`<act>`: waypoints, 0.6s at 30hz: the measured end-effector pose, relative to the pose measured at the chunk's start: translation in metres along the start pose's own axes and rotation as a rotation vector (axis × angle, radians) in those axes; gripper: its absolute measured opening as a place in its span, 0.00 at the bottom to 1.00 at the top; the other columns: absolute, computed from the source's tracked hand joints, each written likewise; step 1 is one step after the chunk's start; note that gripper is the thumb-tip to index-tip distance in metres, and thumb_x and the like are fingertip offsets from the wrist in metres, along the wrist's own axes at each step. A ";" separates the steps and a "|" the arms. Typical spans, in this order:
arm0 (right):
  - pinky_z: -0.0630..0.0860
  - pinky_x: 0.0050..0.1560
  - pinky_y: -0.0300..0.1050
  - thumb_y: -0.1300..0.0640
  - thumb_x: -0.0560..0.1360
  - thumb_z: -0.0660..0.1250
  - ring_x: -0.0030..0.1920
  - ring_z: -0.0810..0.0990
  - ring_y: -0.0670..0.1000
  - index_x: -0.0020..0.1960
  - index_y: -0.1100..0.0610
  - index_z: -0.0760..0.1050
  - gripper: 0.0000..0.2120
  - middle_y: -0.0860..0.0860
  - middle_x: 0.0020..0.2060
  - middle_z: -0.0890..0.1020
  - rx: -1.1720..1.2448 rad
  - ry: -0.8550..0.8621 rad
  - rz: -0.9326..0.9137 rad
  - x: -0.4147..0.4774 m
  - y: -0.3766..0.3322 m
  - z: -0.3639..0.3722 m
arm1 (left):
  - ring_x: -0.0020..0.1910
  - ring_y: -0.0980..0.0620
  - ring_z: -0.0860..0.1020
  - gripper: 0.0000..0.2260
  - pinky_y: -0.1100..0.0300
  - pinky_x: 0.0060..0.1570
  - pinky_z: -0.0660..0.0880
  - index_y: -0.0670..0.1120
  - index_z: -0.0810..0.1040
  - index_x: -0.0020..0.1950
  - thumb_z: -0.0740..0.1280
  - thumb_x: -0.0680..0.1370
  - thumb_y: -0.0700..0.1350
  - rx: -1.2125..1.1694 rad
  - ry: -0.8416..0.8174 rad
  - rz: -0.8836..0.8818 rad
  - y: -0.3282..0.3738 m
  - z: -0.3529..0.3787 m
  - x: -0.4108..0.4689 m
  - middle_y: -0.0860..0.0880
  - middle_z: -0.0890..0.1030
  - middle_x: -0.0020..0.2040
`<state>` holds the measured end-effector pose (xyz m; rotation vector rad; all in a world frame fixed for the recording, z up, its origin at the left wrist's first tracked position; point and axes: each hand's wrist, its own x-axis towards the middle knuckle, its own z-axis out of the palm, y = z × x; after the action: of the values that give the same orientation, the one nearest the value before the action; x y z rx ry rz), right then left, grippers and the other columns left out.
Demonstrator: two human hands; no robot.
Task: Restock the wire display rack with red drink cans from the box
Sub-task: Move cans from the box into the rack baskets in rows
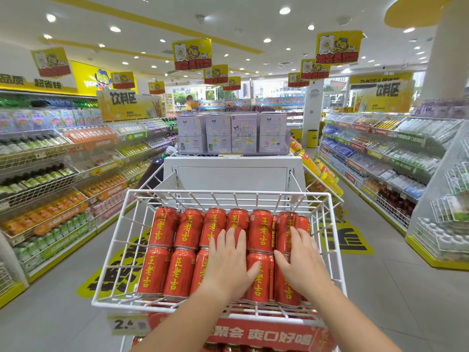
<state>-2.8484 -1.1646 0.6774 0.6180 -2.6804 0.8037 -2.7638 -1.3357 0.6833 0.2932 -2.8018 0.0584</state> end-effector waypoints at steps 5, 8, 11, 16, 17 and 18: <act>0.50 0.79 0.53 0.32 0.78 0.53 0.80 0.48 0.55 0.81 0.54 0.49 0.40 0.53 0.80 0.54 -0.205 -0.064 -0.063 -0.023 -0.017 -0.006 | 0.82 0.41 0.43 0.40 0.38 0.79 0.43 0.49 0.44 0.84 0.47 0.79 0.69 0.000 -0.072 0.050 -0.023 -0.011 -0.026 0.42 0.46 0.84; 0.47 0.79 0.55 0.30 0.77 0.49 0.80 0.45 0.55 0.82 0.51 0.46 0.40 0.52 0.81 0.50 -0.304 -0.090 -0.087 -0.041 -0.031 -0.007 | 0.82 0.42 0.40 0.39 0.38 0.79 0.43 0.51 0.41 0.84 0.49 0.80 0.70 -0.024 -0.103 0.092 -0.040 -0.019 -0.047 0.44 0.43 0.84; 0.44 0.78 0.57 0.29 0.76 0.44 0.80 0.42 0.56 0.82 0.49 0.44 0.41 0.53 0.81 0.46 -0.376 -0.121 -0.099 -0.062 -0.049 -0.007 | 0.82 0.43 0.39 0.40 0.39 0.79 0.42 0.52 0.40 0.84 0.49 0.79 0.71 -0.040 -0.109 0.124 -0.061 -0.026 -0.072 0.45 0.42 0.84; 0.45 0.78 0.59 0.29 0.74 0.39 0.80 0.44 0.58 0.82 0.50 0.47 0.42 0.54 0.81 0.48 -0.410 -0.113 -0.088 -0.106 -0.093 0.002 | 0.82 0.42 0.40 0.41 0.38 0.79 0.42 0.52 0.38 0.83 0.46 0.78 0.72 0.016 -0.103 0.170 -0.103 -0.035 -0.115 0.45 0.42 0.84; 0.49 0.78 0.60 0.29 0.73 0.40 0.80 0.48 0.59 0.81 0.51 0.51 0.42 0.55 0.81 0.51 -0.400 -0.096 -0.084 -0.116 -0.102 0.006 | 0.82 0.42 0.40 0.41 0.39 0.79 0.42 0.52 0.38 0.83 0.47 0.78 0.72 0.015 -0.102 0.177 -0.113 -0.037 -0.126 0.45 0.42 0.84; 0.52 0.77 0.62 0.29 0.74 0.41 0.80 0.52 0.60 0.81 0.52 0.55 0.42 0.56 0.80 0.55 -0.389 -0.068 -0.081 -0.127 -0.111 0.011 | 0.82 0.42 0.40 0.41 0.39 0.79 0.42 0.52 0.38 0.83 0.47 0.78 0.72 0.012 -0.105 0.180 -0.123 -0.038 -0.137 0.45 0.42 0.84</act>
<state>-2.6869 -1.2141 0.6714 0.6565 -2.7421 0.2302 -2.5998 -1.4265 0.6762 0.0467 -2.9265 0.1044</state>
